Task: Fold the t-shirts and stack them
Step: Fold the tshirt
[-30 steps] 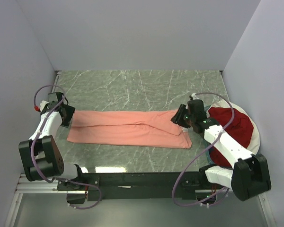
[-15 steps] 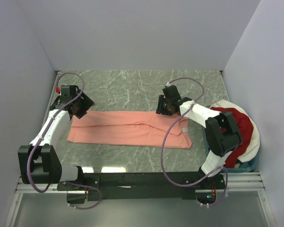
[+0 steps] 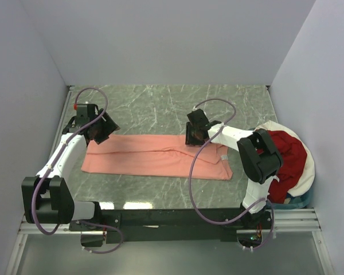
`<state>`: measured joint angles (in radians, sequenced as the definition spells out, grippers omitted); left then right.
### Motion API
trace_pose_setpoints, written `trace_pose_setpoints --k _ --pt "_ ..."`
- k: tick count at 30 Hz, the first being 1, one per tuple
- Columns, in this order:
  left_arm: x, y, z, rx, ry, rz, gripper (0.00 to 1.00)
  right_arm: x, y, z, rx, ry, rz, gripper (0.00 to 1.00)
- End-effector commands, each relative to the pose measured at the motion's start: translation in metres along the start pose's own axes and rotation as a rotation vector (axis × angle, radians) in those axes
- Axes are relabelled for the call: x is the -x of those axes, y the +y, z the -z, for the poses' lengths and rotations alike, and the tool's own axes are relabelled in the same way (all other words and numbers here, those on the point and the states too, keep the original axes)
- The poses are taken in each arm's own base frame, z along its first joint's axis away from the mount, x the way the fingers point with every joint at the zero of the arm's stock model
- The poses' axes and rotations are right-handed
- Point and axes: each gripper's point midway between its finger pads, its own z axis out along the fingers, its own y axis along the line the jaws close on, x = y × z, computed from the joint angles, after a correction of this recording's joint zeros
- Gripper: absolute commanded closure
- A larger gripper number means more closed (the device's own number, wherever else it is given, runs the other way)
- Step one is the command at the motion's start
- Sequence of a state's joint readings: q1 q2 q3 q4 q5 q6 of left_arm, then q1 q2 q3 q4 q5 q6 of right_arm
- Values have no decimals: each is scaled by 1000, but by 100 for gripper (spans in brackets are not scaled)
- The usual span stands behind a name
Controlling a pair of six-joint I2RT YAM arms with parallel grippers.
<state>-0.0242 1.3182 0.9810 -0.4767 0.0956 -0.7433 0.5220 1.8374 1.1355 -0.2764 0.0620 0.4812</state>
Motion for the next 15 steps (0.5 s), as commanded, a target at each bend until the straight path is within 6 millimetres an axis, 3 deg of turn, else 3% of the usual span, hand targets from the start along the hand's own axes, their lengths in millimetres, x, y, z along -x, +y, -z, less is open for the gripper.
trace_pose_setpoints --k 1,4,11,15 --pt "2 -6 9 -38 -20 -35 30 21 15 6 19 -73 17 55" --pt "2 -5 9 -34 -22 -35 30 15 22 11 41 -72 15 62" --pt "1 -4 6 -32 -18 -33 30 4 31 33 98 -88 7 90" --pt "-1 -4 6 -32 -14 -32 30 -4 36 44 136 -91 2 95"
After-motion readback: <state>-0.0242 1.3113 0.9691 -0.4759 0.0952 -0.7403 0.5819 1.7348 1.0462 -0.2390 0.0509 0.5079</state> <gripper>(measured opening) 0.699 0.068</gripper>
